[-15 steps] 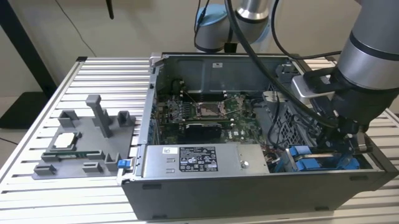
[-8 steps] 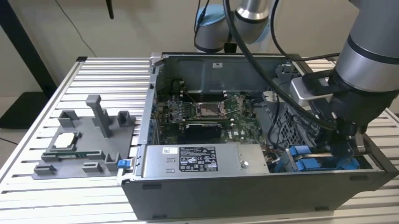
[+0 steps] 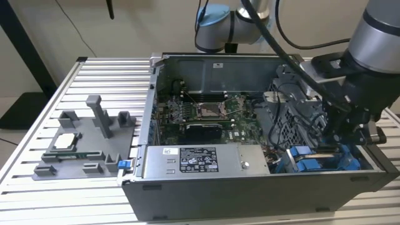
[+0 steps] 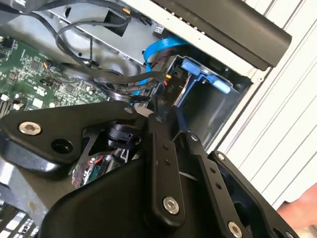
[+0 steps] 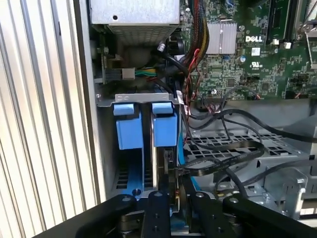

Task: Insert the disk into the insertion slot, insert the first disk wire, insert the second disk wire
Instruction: 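Insert the second disk wire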

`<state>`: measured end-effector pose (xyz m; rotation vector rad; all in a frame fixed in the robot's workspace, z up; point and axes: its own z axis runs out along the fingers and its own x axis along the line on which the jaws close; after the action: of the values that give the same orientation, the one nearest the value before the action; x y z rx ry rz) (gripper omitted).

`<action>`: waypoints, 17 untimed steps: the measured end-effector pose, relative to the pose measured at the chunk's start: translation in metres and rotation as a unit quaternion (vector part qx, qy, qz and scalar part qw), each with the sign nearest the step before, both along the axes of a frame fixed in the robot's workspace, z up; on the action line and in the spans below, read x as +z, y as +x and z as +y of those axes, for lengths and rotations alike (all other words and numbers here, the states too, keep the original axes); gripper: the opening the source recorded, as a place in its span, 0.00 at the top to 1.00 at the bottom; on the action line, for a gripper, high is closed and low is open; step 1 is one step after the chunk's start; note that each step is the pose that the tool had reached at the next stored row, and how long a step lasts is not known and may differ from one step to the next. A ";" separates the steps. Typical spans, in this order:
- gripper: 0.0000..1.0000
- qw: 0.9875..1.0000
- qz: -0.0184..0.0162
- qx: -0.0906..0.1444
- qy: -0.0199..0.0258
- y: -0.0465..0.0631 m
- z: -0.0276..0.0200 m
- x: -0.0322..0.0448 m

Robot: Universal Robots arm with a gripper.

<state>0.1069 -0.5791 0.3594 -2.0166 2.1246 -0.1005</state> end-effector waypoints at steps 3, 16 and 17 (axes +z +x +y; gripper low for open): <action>0.00 1.000 0.000 0.000 0.000 0.000 0.0000 0.0136; 0.00 1.000 0.015 0.000 -0.001 0.001 0.0000 0.0380; 0.00 1.000 0.024 0.000 -0.001 0.002 0.0000 0.0379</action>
<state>0.1085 -0.5791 0.3973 -2.0402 2.1544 -0.0545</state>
